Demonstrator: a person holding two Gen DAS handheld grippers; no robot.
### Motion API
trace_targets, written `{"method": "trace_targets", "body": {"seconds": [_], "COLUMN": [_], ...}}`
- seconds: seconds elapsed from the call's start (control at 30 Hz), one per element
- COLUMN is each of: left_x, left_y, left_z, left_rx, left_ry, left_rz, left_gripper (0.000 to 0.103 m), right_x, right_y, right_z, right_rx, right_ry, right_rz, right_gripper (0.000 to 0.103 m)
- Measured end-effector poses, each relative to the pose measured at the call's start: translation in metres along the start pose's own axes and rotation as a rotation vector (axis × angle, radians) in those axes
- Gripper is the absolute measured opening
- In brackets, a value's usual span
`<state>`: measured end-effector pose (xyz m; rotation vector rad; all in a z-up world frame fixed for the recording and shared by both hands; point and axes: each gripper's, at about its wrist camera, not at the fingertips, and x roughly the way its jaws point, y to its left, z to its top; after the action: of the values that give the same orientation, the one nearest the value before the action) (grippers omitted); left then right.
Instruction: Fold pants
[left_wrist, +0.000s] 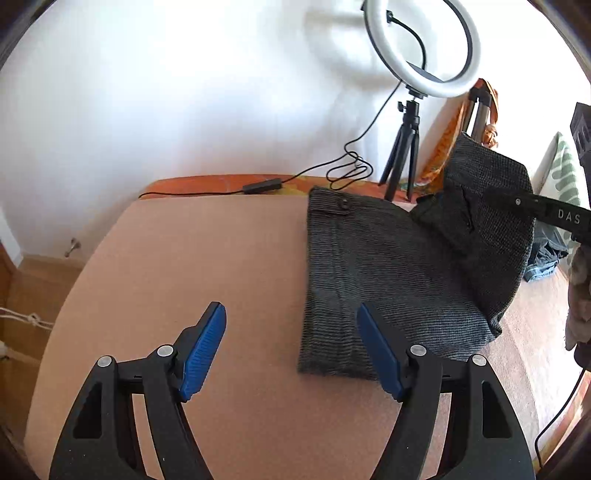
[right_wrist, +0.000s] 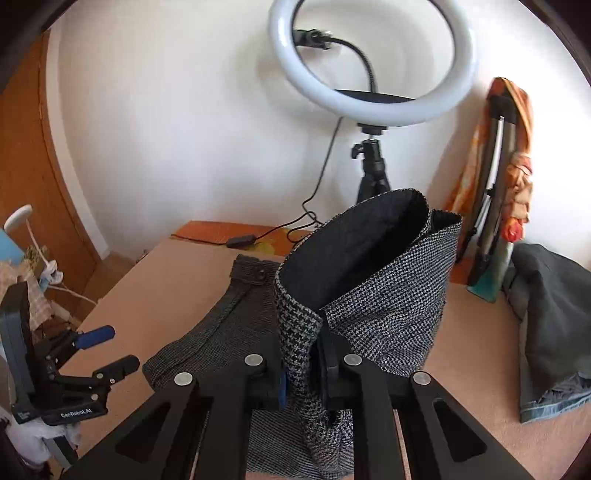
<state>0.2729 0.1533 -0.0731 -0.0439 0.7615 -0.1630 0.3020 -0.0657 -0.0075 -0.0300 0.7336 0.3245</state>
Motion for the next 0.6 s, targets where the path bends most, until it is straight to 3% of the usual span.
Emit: {"method": "trace_targets", "body": {"seconds": [0.37,0.6], "left_x": [-0.017,-0.021], "left_y": [0.039,0.047], "left_z": [-0.011,-0.014], "left_rx": [-0.067,-0.084], "left_ry": [-0.009,-0.016], "left_rz": [0.037,0.040], "left_gripper": [0.074,0.074], "right_x": [0.077,0.108], "right_y": [0.100,0.125], "right_z": [-0.015,-0.034], "right_rx": [-0.212,-0.273], "right_ry": [0.144,0.221], "right_rz": [0.039,0.044], "right_gripper": [0.008,0.008]}}
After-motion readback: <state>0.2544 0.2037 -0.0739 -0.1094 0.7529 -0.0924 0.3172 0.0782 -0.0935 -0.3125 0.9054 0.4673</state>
